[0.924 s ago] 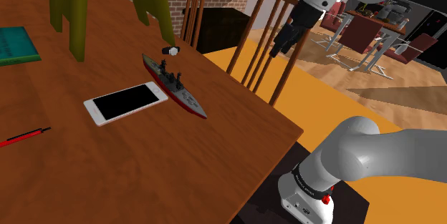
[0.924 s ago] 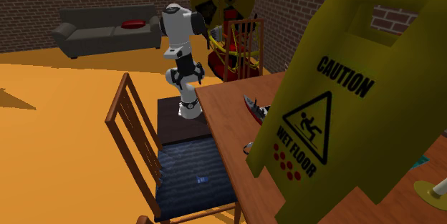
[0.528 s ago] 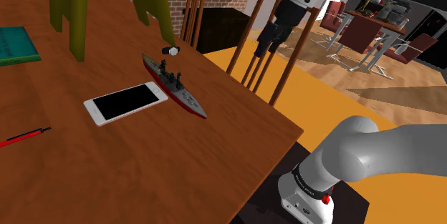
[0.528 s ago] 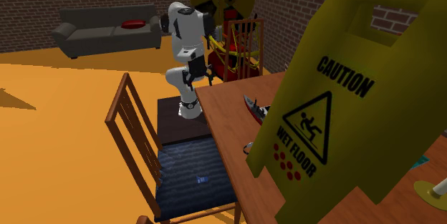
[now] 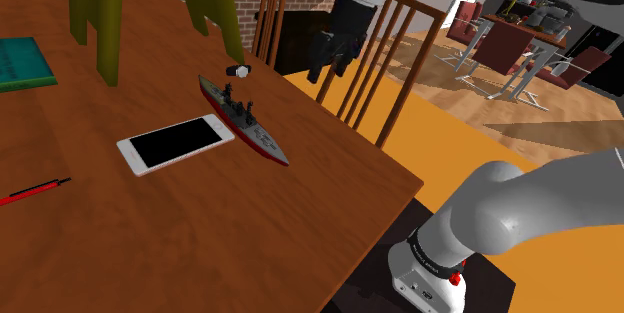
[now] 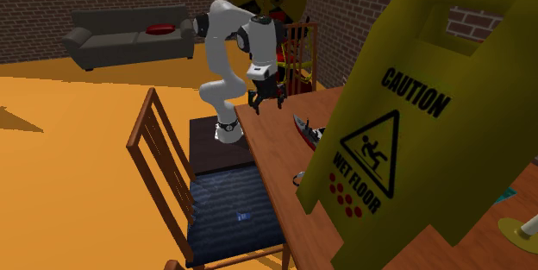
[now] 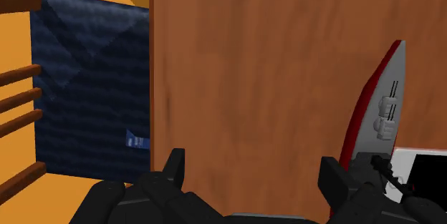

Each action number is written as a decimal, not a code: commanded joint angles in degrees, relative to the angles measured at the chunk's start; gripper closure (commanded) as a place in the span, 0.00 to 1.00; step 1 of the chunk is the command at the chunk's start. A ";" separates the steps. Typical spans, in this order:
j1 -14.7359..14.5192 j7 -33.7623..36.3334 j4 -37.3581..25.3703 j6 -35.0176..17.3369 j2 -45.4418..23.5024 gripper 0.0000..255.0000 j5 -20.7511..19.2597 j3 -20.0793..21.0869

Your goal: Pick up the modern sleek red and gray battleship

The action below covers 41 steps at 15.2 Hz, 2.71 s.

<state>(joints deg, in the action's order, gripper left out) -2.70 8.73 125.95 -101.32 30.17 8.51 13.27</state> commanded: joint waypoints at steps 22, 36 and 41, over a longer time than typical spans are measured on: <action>-2.82 21.25 -18.01 -5.79 -29.13 0.00 -8.41 14.66; -2.79 21.15 -20.83 -2.74 -28.88 1.00 -8.29 14.62; -2.77 21.13 -24.69 1.11 -28.89 1.00 -8.30 14.60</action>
<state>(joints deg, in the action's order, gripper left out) -5.43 29.78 102.03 -101.01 1.24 0.20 27.83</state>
